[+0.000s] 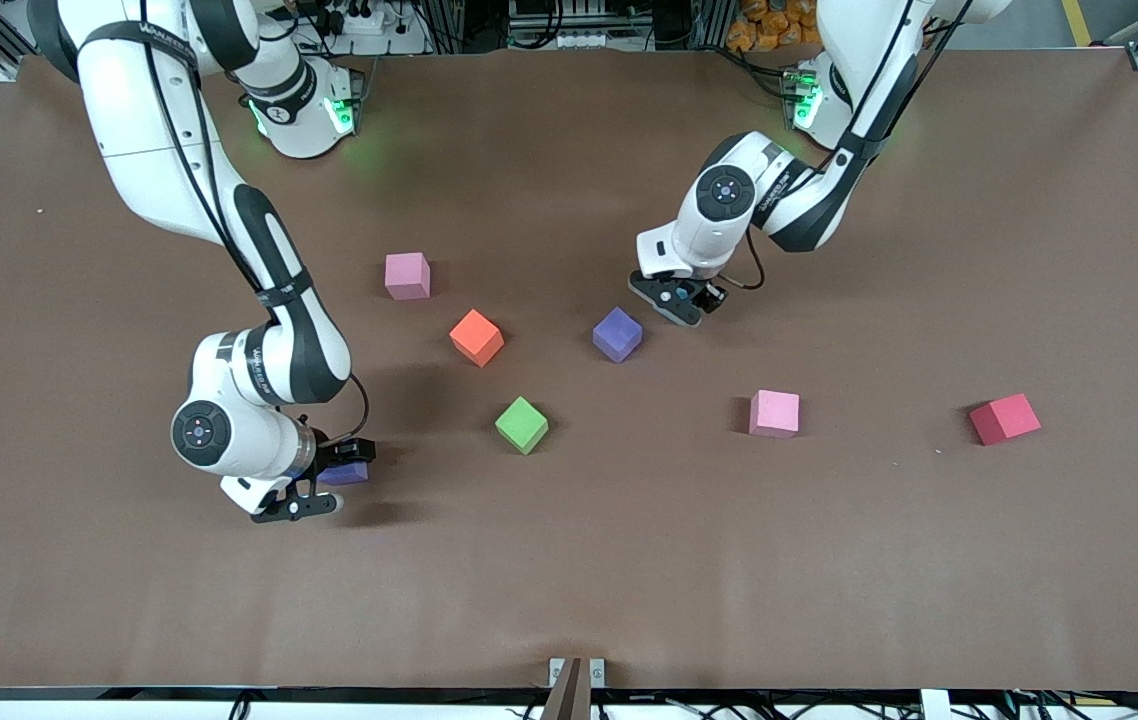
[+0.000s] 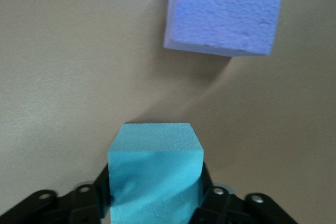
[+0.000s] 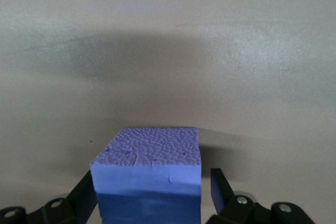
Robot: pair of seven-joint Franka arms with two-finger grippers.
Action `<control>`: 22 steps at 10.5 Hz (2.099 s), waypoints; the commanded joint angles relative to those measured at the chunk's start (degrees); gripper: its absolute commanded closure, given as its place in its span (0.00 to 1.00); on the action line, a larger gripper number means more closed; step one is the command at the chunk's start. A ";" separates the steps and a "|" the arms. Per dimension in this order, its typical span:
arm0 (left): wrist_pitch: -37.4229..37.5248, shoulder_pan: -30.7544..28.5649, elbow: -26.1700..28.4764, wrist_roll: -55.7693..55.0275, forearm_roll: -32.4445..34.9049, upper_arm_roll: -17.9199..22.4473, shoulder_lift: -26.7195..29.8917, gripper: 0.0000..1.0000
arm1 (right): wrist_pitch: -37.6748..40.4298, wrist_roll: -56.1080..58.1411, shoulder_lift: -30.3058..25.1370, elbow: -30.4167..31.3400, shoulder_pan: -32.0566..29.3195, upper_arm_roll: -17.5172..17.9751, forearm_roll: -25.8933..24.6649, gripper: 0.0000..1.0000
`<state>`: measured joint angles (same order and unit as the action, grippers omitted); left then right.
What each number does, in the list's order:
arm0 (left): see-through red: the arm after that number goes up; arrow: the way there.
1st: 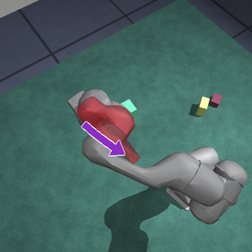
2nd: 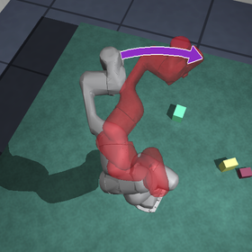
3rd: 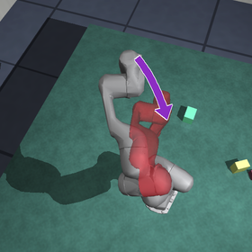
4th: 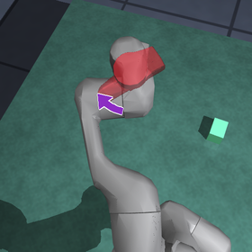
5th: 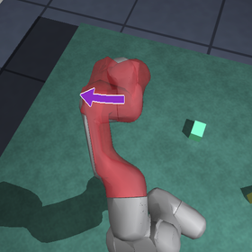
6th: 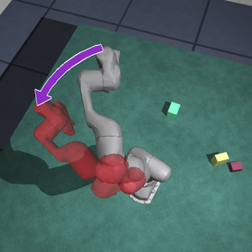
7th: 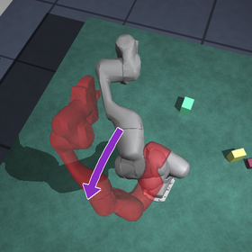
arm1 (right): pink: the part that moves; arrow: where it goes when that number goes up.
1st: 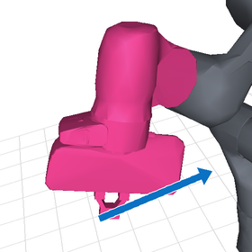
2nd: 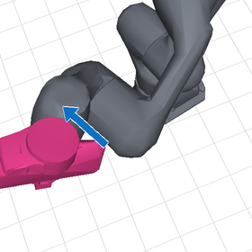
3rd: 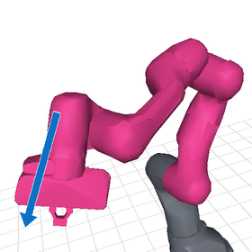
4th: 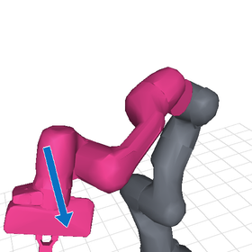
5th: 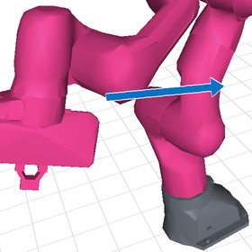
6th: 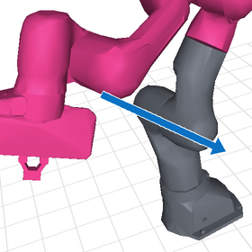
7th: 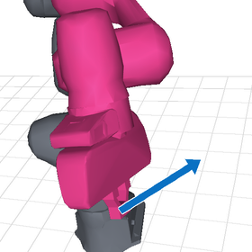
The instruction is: Arrange blocks into number 1
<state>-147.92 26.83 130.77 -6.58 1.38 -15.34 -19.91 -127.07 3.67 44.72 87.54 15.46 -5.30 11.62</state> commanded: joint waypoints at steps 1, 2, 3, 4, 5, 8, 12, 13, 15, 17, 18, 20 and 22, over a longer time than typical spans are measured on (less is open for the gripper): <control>0.00 4.36 -0.43 -11.39 1.60 0.31 0.57 1.00 | 0.25 0.55 -0.51 0.26 0.71 -1.46 1.39 0.47; 1.04 4.98 -0.60 -16.05 1.60 -0.47 1.36 1.00 | 0.34 0.55 -1.12 0.26 0.89 -1.55 1.39 0.47; 2.97 5.95 -1.47 -22.45 1.60 -2.48 1.89 1.00 | 0.51 0.46 -2.52 0.35 0.89 -1.55 1.39 0.47; 5.68 6.22 -2.96 -29.82 1.60 -5.11 1.89 1.00 | 0.69 -0.24 -4.45 0.96 0.71 -1.55 1.48 0.46; 9.02 6.22 -4.80 -37.38 1.60 -8.01 1.81 1.00 | 0.95 -2.42 -7.51 3.05 0.54 -1.55 1.39 0.45; 11.86 7.09 -6.93 -51.31 1.60 -13.65 -0.29 1.00 | 1.04 -7.62 -16.83 12.09 1.76 -1.29 1.13 0.45; 11.78 10.17 -10.43 -57.05 1.60 -13.14 -4.78 1.00 | 2.71 -15.07 -28.17 26.33 4.57 -0.85 1.39 0.45; 11.60 10.52 -12.01 -57.58 1.60 -11.83 -5.83 1.00 | 2.71 -17.36 -30.72 29.67 4.84 -0.07 1.56 0.45; 11.51 11.58 -13.78 -57.23 3.78 -11.03 -8.03 1.00 | 2.80 -19.75 -34.59 35.57 5.01 2.04 1.57 0.45; 11.42 11.23 -14.31 -57.67 7.75 -10.85 -9.00 1.00 | 7.34 -19.84 -35.49 36.82 8.08 2.14 1.57 0.45; 11.51 11.32 -15.62 -58.11 7.84 -10.85 -10.05 1.00 | 9.37 -19.85 -36.01 36.91 8.96 2.14 2.09 0.45; 11.51 11.23 -17.12 -58.99 8.11 -10.85 -11.55 0.95 | 13.07 -19.85 -35.84 36.91 10.46 2.14 6.65 0.45; 11.95 10.97 -17.21 -59.08 8.02 -10.85 -11.29 0.00 | 13.26 -19.85 -35.49 37.78 12.04 2.05 9.11 0.45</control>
<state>-136.94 37.35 114.94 -63.43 7.71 -26.49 -30.71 -113.75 -15.60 10.71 123.12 26.46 -3.00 18.55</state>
